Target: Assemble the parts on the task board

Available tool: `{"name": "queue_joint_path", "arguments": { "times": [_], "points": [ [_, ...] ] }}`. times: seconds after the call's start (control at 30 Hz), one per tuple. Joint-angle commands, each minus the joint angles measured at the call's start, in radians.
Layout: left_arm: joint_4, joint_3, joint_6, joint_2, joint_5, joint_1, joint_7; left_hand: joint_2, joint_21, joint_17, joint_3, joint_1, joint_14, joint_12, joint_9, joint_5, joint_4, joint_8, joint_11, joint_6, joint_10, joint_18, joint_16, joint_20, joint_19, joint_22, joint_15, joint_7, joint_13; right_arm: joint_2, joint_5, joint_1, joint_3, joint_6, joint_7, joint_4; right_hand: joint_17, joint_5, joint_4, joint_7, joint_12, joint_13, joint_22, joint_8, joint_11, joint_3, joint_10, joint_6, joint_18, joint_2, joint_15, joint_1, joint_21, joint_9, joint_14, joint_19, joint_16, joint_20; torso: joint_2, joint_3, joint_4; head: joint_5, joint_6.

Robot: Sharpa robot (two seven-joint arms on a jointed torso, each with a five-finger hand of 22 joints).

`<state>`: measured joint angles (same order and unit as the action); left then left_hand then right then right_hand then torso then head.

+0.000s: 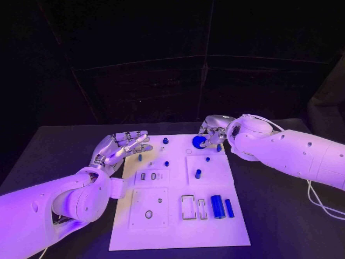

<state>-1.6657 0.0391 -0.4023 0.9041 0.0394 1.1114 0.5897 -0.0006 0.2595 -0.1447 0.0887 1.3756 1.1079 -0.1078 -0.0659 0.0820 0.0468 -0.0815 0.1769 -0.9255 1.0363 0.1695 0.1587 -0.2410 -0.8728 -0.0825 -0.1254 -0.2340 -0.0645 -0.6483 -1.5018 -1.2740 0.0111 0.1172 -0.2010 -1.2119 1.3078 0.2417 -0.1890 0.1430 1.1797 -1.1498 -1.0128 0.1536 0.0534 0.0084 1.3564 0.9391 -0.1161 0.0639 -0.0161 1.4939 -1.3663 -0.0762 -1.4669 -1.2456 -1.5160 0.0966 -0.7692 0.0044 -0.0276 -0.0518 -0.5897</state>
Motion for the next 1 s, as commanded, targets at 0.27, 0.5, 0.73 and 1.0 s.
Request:
{"name": "queue_joint_path", "arguments": {
  "times": [0.27, 0.5, 0.73, 1.0],
  "points": [
    [0.0, -0.001, 0.013, 0.0, -0.007, 0.001, 0.001, 0.009, -0.005, -0.001, 0.0, 0.0, 0.004, 0.005, 0.0, -0.004, -0.007, 0.007, -0.001, -0.001, 0.002, 0.015, -0.006, -0.005, -0.002, 0.001, -0.004, 0.002, 0.0, 0.003, -0.029, -0.001, 0.0, 0.034, -0.033, -0.006, 0.118, -0.01, 0.004, -0.005, 0.018, -0.021, -0.005, 0.016, -0.005, 0.035, 0.016, 0.041, 0.009, -0.022, -0.006, 0.0, -0.006, -0.002, -0.075, -0.011, -0.006, -0.007, 0.0, 0.0003, 0.0001, -0.002, -0.002],
    [0.0, -0.001, 0.013, 0.002, -0.007, 0.001, 0.001, 0.009, -0.005, -0.001, 0.0, 0.0, 0.004, 0.005, 0.0, -0.004, -0.007, 0.007, -0.001, -0.001, 0.002, 0.015, -0.006, -0.005, -0.002, 0.001, -0.004, 0.002, 0.0, -0.011, -0.058, 0.0, 0.0, 0.165, -0.062, -0.06, 0.135, 0.019, 0.014, -0.009, 0.064, -0.074, -0.023, 0.016, -0.01, 0.082, 0.039, 0.059, 0.012, -0.024, -0.01, -0.001, -0.014, 0.001, -0.079, -0.023, -0.012, -0.012, 0.002, 0.0002, 0.0006, -0.001, 0.0],
    [-0.002, -0.001, 0.013, 0.004, -0.007, 0.001, 0.002, 0.01, -0.005, -0.001, 0.002, 0.001, 0.004, 0.006, 0.0, -0.004, -0.01, 0.007, -0.001, -0.002, 0.002, 0.015, -0.007, -0.004, -0.003, 0.002, -0.004, 0.002, 0.0, -0.014, -0.094, 0.0, 0.001, 0.23, -0.091, -0.136, 0.142, 0.032, 0.012, -0.01, 0.066, -0.081, -0.028, 0.011, -0.01, 0.113, 0.04, 0.065, 0.013, -0.01, -0.011, -0.021, -0.016, 0.004, -0.08, -0.027, -0.014, -0.013, 0.0, -0.0009, -0.0024, 0.001, 0.001],
    [-0.005, -0.001, 0.012, 0.007, -0.007, 0.002, 0.003, 0.01, -0.005, -0.001, 0.002, 0.001, 0.004, 0.006, 0.0, -0.004, -0.01, 0.007, -0.001, -0.002, 0.002, 0.015, -0.007, -0.004, -0.003, 0.002, -0.004, 0.002, 0.0, 0.05, -0.095, 0.0, 0.0, 0.205, -0.096, -0.141, 0.142, 0.029, 0.009, -0.01, 0.064, -0.081, -0.028, 0.008, -0.01, 0.129, 0.038, 0.065, 0.014, -0.004, -0.01, -0.034, -0.016, 0.005, -0.08, -0.027, -0.014, -0.013, -0.001, -0.0021, -0.0046, 0.012, -0.006]
  ]
}}
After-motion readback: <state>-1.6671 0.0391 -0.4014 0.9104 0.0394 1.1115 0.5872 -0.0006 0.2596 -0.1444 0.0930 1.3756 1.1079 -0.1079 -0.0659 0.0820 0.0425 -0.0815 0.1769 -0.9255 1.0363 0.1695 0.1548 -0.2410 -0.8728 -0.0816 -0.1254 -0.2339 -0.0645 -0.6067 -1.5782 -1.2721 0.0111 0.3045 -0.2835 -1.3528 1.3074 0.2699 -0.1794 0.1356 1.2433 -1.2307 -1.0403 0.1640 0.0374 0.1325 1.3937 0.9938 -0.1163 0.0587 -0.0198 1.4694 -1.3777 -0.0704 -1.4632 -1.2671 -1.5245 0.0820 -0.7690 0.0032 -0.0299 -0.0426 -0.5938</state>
